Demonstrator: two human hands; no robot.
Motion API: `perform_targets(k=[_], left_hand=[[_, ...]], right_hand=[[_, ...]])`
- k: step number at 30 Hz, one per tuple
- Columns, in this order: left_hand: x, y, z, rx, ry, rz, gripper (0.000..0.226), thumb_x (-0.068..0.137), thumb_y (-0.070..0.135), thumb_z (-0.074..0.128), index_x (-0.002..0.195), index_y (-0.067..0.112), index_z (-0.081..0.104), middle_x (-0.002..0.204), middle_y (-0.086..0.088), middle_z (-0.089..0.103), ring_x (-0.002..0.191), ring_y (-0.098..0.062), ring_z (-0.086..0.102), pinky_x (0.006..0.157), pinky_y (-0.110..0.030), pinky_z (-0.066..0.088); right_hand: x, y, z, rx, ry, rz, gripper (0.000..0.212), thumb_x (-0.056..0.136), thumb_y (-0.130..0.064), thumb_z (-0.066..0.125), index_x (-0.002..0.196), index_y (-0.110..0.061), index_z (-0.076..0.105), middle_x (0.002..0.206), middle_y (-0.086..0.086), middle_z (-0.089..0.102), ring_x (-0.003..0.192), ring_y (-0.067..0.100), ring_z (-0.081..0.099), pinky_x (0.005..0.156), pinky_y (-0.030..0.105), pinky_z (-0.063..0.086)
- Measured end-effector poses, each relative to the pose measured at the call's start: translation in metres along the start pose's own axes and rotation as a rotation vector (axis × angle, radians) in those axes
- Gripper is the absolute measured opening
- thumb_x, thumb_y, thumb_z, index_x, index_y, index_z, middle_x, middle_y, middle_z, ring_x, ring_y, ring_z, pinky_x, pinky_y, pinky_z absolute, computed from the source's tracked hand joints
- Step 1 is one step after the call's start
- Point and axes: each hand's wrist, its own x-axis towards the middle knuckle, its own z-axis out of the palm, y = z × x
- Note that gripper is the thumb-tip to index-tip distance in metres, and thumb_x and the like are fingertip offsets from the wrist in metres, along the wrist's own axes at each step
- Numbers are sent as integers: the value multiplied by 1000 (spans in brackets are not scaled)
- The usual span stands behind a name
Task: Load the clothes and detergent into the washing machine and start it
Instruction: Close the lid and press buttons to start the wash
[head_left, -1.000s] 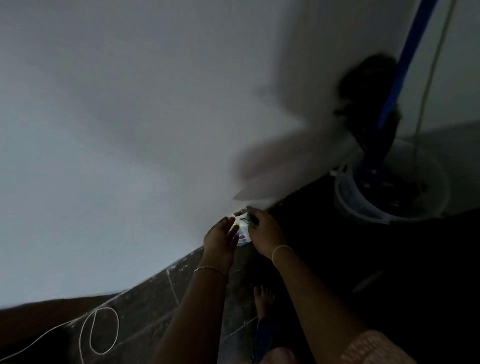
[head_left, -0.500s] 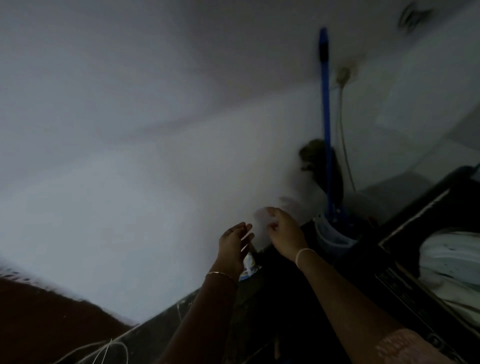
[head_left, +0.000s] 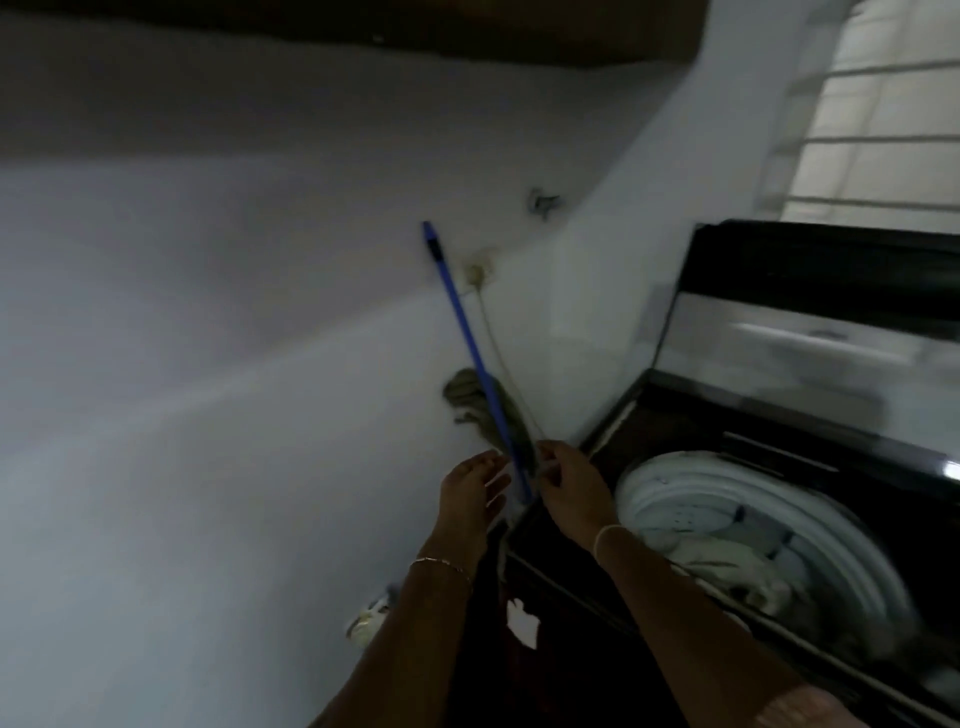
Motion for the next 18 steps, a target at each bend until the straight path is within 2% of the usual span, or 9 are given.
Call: perform_targets(k=[2, 5, 9, 12, 14, 16, 18], left_hand=[[-13, -12, 27, -6, -34, -22, 12, 95, 8, 53, 98, 5, 65, 88, -8, 67, 67, -15, 68, 65, -23, 54], [-33, -31, 60, 81, -109, -35, 11, 94, 11, 55, 99, 10, 65, 97, -6, 68, 81, -17, 63, 70, -26, 50], [-63, -54, 107, 193, -231, -17, 14, 96, 12, 51, 103, 13, 63, 94, 2, 67, 80, -13, 60, 66, -26, 44], [-75, -77, 139, 238, -284, -33, 11, 96, 14, 53, 98, 17, 64, 106, -2, 65, 96, -21, 61, 79, -33, 46], [-78, -88, 160, 276, -317, -22, 20, 96, 15, 54, 115, 13, 62, 109, -5, 63, 99, -23, 60, 81, -34, 47], [-77, -93, 182, 314, -359, 14, 28, 97, 12, 51, 124, 10, 57, 98, -4, 61, 87, -19, 58, 74, -31, 47], [-71, -93, 208, 342, -416, 42, 33, 97, 10, 51, 129, 6, 52, 109, -8, 59, 98, -22, 57, 84, -34, 47]], right_hand=[[-18, 15, -29, -71, 40, 6, 40, 96, -15, 49, 136, -14, 47, 133, 3, 52, 122, 21, 51, 105, 29, 40], [-47, 30, -66, -89, 135, 64, 39, 96, -21, 50, 134, -18, 49, 131, 3, 55, 117, 21, 54, 101, 33, 45], [-87, 43, -118, -116, 263, 131, 38, 94, -16, 52, 132, -19, 50, 129, 1, 55, 115, 20, 55, 97, 32, 46], [-109, 52, -154, -143, 343, 169, 39, 94, -17, 54, 133, -16, 50, 129, 1, 55, 117, 21, 55, 98, 33, 46], [-117, 57, -176, -142, 405, 190, 39, 93, -17, 55, 132, -14, 50, 128, 2, 57, 116, 22, 55, 98, 33, 45], [-119, 60, -195, -175, 440, 205, 39, 93, -17, 55, 131, -13, 51, 129, 4, 56, 117, 24, 55, 99, 36, 44], [-113, 63, -212, -206, 468, 206, 40, 92, -17, 55, 131, -12, 51, 130, 5, 56, 119, 23, 54, 101, 37, 45]])
